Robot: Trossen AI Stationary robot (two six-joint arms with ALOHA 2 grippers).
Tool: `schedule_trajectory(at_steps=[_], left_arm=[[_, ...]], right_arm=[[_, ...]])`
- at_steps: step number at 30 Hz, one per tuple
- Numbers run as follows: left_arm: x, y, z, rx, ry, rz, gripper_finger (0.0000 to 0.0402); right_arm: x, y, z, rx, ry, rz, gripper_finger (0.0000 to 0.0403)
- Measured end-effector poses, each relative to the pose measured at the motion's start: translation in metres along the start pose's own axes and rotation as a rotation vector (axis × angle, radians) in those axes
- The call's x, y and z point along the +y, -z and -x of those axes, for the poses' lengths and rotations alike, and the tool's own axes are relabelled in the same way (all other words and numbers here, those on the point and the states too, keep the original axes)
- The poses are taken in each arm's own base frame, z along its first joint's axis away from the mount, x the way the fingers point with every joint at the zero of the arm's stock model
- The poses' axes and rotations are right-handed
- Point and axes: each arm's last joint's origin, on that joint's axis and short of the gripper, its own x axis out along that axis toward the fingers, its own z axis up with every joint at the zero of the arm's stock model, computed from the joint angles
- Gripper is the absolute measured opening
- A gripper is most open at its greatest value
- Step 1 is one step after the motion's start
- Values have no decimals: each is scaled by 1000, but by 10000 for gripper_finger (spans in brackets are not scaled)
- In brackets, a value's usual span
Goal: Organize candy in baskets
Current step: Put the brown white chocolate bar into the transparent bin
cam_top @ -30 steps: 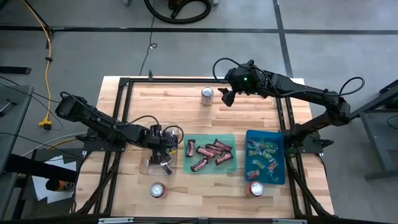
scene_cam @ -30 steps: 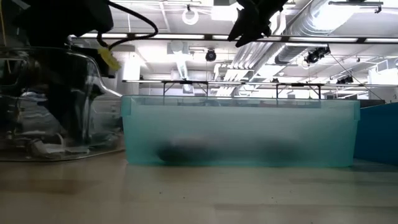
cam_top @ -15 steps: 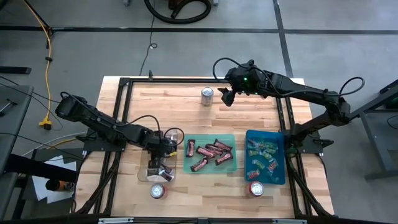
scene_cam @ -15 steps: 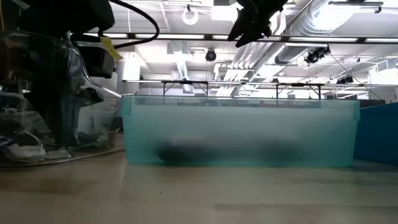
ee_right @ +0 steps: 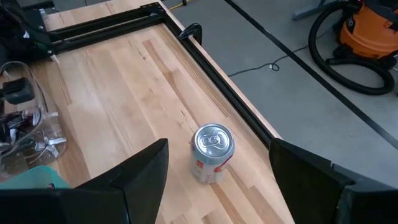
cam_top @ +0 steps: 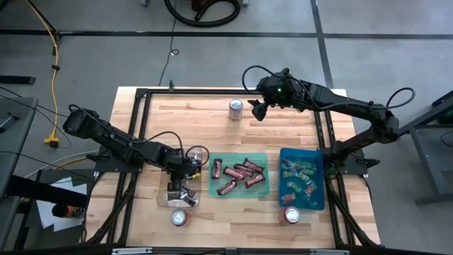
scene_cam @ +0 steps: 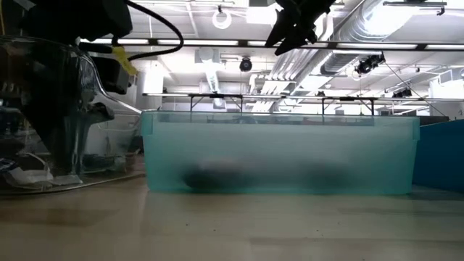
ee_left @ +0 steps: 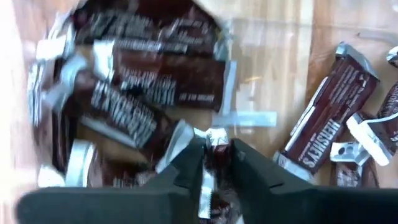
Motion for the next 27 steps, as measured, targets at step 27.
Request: schedule_trajectory(at_steps=[27], left_arm=[[101,-42,195,-652,-348,329,220]], right_arm=[[-5,23,6,239,-48,27,273]])
